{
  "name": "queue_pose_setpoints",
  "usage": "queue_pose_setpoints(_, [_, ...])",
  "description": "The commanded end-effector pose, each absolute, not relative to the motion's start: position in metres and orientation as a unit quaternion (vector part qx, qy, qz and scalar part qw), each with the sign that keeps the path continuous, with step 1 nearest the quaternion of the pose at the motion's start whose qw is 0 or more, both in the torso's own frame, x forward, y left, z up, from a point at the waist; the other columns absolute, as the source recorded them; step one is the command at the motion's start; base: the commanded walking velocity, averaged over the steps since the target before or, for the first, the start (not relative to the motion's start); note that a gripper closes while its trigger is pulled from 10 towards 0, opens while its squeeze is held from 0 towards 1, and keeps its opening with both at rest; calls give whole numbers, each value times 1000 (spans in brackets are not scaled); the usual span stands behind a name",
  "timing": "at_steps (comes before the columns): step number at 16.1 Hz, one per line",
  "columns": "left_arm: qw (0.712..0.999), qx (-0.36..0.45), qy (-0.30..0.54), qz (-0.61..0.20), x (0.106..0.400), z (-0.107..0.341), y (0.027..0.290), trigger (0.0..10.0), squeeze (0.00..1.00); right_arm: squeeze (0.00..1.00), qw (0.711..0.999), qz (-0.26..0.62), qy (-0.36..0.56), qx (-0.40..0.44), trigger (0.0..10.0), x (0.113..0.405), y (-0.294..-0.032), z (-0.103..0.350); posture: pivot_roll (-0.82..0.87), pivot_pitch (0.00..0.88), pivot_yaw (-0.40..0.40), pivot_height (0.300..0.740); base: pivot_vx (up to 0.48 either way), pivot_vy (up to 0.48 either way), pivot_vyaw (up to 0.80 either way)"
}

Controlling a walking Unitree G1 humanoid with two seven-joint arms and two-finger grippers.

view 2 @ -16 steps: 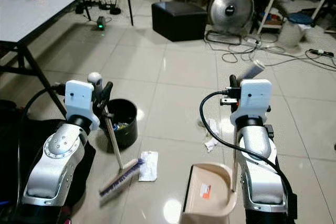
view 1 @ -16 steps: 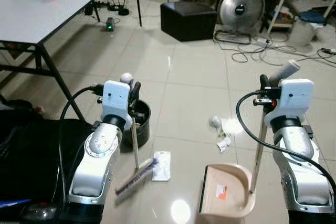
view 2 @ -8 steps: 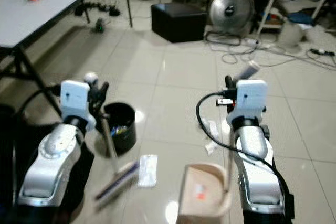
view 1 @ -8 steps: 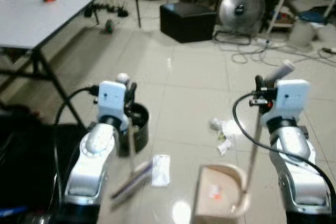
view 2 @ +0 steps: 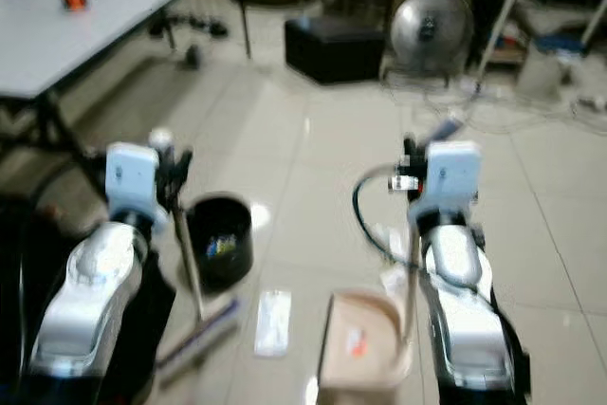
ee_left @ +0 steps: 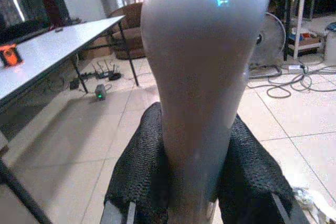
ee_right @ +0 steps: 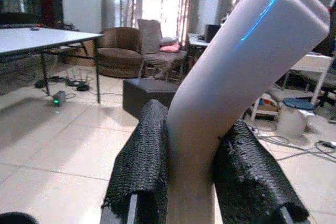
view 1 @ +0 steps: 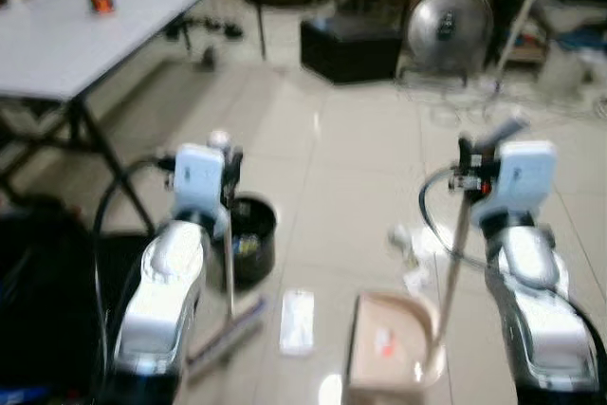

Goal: Sweep floor

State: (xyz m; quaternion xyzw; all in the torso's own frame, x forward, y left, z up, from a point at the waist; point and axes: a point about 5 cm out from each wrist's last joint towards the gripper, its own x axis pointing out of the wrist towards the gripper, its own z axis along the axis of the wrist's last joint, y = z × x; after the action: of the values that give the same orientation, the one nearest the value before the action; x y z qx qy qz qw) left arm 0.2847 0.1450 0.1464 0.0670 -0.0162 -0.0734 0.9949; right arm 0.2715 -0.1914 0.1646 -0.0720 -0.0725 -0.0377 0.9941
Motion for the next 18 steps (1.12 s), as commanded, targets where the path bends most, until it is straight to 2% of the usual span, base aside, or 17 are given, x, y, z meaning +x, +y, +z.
queue_pose_setpoints(1, [994,61,-40,-87,285,156,137,10000,0,0,991,-46,-91,-83,10000,271,-195,174,-69,30,23,740,371,0,0])
queue_pose_setpoints(12, [994,65,-33,-86,285,153,138,10000,0,0,992,-39,-93,-81,10000,274,-193,174,-68,25,18,740,362,0,0])
queue_pose_setpoints(16, [994,73,-23,-83,286,147,139,10000,0,0,993,-26,-86,-73,10000,280,-194,172,-61,14,10,740,0,0,0])
queue_pose_setpoints(18, [994,84,-17,-68,288,145,143,10000,0,0,988,-9,-104,-112,10000,285,-190,173,-45,21,14,740,0,0,0])
